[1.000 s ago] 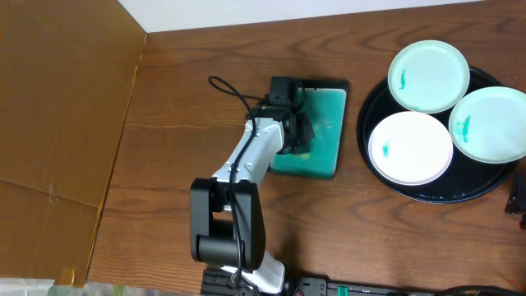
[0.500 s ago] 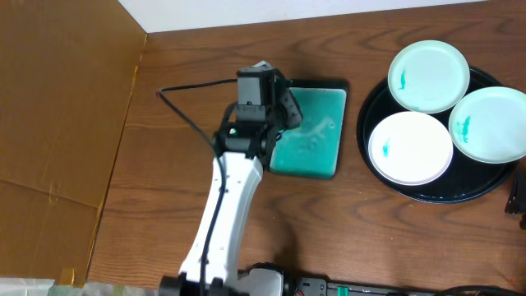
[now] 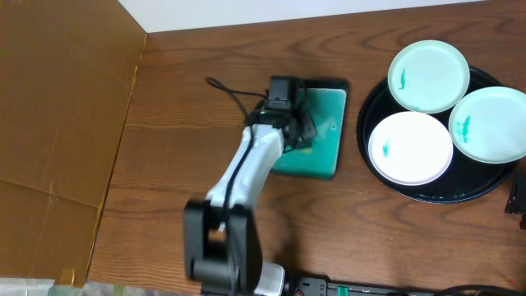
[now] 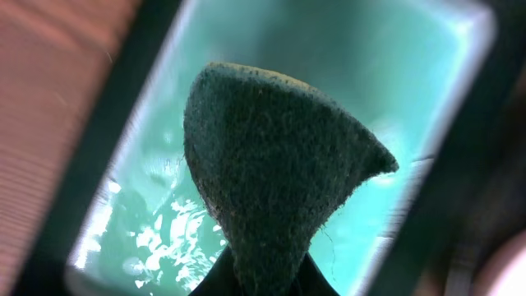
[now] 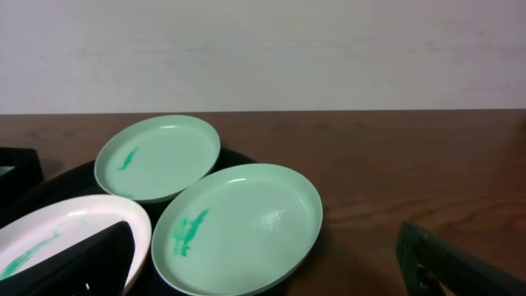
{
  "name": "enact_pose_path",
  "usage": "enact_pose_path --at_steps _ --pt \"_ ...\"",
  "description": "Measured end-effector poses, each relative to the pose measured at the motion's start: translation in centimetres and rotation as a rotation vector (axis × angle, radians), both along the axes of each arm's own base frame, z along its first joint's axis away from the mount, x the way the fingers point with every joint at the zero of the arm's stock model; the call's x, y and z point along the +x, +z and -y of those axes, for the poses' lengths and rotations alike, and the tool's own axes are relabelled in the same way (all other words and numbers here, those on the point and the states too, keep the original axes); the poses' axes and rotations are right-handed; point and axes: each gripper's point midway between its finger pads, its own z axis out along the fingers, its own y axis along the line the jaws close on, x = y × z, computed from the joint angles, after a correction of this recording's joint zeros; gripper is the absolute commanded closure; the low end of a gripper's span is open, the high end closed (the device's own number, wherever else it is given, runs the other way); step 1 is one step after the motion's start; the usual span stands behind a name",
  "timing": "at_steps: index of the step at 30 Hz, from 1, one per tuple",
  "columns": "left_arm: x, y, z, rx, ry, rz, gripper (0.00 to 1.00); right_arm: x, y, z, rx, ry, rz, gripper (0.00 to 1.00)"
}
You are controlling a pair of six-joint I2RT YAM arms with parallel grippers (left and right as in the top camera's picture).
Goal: Clean dirty plates on tray and stack at the side
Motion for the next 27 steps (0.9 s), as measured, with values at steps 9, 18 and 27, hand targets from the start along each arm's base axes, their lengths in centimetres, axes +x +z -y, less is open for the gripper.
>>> enact_pose_path --at_steps 9,18,27 --pt "1.2 7.8 0.1 -0.018 -0.009 0.244 0.93 0.0 0.0 0.0 0.000 0.000 0.000 0.01" --pt "-1.8 -4.6 -0.2 0.013 -0.011 -0.088 0.93 0.0 0.0 0.0 0.000 0.000 0.000 0.01" --pt "-0.9 9.5 4.4 -0.181 -0.142 0.257 0.93 0.0 0.0 0.0 0.000 0.000 0.000 0.01"
